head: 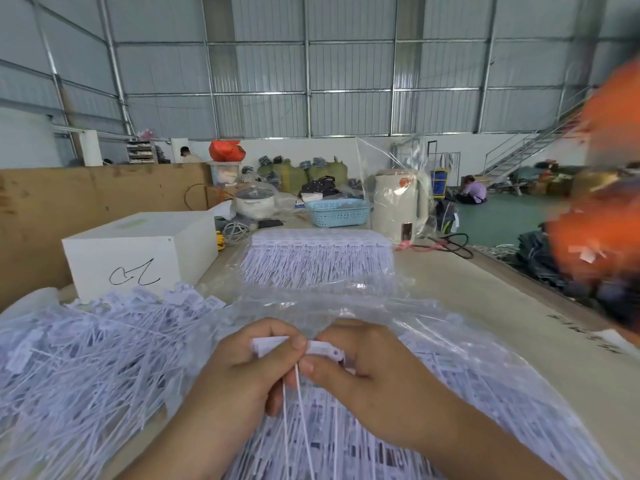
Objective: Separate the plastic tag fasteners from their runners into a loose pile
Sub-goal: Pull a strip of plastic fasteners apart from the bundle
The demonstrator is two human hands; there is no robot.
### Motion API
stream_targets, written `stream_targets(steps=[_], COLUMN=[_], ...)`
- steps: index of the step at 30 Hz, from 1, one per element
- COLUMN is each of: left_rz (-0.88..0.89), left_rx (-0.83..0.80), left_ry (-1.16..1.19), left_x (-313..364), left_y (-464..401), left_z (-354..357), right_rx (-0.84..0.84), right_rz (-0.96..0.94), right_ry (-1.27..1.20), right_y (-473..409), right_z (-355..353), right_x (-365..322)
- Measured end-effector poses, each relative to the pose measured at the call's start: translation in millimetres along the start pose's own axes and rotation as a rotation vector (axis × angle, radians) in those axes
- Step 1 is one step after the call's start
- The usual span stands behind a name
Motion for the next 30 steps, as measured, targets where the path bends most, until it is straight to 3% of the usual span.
stream_targets(steps=[7, 12, 14, 18, 25, 30], left_rz=[0.047, -0.088, -0.099, -0.026, 0.010, -0.028], left_rx=[0.059, 0.227, 0.219, 0.070, -0.093, -0.173], left_ry=[0.047, 0.463, 0.446, 0.188, -0.016, 0.038], left_x=[5.7, 6.5, 5.6, 9.4, 9.0, 4.3], left_y=[3.7, -0.7, -2.9, 1.8, 3.7, 1.7], left_z=[3.2, -3.3, -9.7, -3.4, -0.2, 2.8], right_rx=[0.155, 0.412, 0.335, 0.001, 0.013, -0.069], right_rz=[-0.056, -0.011, -0.014, 0.007, 0.025, 0.016], right_ry=[0.111, -0.112, -0.177, -0.104, -0.074, -0.155], right_y=[0.0, 0.3, 1.7, 5.9, 3.5, 1.6], right_z=[6.3, 0.4, -1.1, 15.8, 15.8, 21.2], right_x=[-8.7, -12.4, -11.4, -9.9, -3.0, -0.3])
Point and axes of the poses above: each hand's wrist, its own y-axis away from the middle knuckle, its own z-axis out of the palm, x = y × z, the point moved 3 cm from there along -y, towards the middle knuckle, and after that the axes turned 1 degree about -y, right-handed, at the moved point
